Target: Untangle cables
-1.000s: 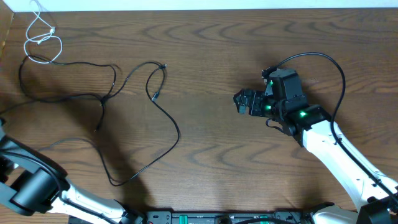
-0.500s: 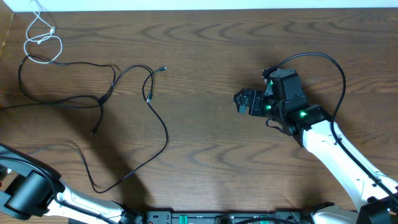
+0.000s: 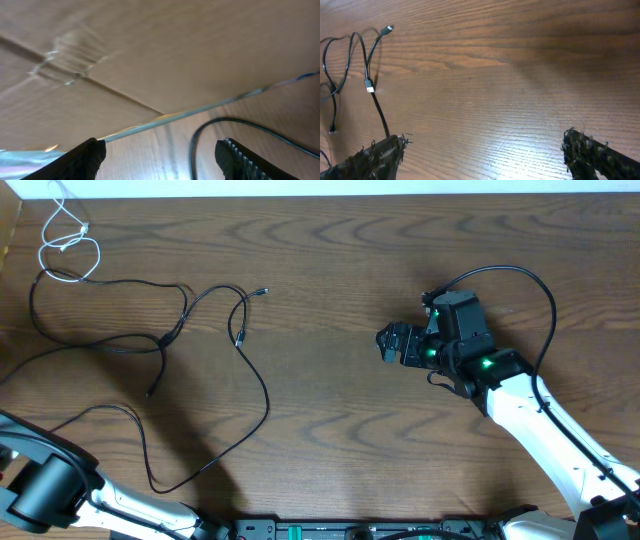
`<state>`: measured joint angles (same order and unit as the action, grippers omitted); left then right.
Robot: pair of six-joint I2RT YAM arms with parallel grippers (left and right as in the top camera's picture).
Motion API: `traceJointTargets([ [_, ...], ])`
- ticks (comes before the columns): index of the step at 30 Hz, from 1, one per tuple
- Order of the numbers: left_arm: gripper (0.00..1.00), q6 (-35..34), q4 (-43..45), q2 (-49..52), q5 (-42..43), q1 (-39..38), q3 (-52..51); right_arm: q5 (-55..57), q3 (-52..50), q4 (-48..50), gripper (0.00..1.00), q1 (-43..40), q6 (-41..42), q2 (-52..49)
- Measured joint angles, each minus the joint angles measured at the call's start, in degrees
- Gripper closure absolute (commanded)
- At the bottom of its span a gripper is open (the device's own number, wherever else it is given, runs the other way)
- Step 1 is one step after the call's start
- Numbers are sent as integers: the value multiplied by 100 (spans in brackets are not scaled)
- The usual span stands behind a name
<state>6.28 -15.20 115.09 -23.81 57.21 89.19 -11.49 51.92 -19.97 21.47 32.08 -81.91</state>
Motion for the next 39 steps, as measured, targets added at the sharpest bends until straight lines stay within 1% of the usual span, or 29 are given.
traceJointTargets([
  [2,24,0,-87,-2,343,-66,-2,0,0,-2,1,0,0,0],
  [5,24,-28,-184,-22,1373,-264,-2,0,0,-11,1,0,0,0],
  [8,23,-306,-251,-44,2588,-575,-2,0,0,-28,1,0,0,0],
  [10,16,-584,-334,-46,3189,-824,-2,0,0,-44,1,0,0,0],
  [13,5,-1051,-662,-48,3757,-1279,-2,0,0,-59,1,0,0,0],
  [14,4,-1174,-780,-50,3871,-1412,-2,0,0,-76,1,0,0,0],
  [18,3,-1829,-1244,-55,4387,-2072,-2,0,0,-192,1,0,0,0],
  [21,3,-2085,-1423,-57,4835,-2389,-2,0,0,-323,1,0,2,0],
  [23,3,-2371,-1475,-92,5064,-2518,-2,0,0,-444,1,0,4,0],
  [26,2,-2970,-1853,-337,4979,-2594,-2,2,0,-601,1,0,7,0],
  [28,2,-3381,-2306,-605,4581,-2653,-2,2,0,-654,1,0,4,0],
  [30,2,-3766,-2675,-938,3950,-2782,-2,2,0,-660,1,0,7,0],
  [34,2,-4138,-2924,-1283,2975,-3200,-2,0,0,-667,1,0,4,0],
  [39,2,-4572,-2983,-1058,2507,-3567,-131,-24,0,-723,1,0,7,0],
])
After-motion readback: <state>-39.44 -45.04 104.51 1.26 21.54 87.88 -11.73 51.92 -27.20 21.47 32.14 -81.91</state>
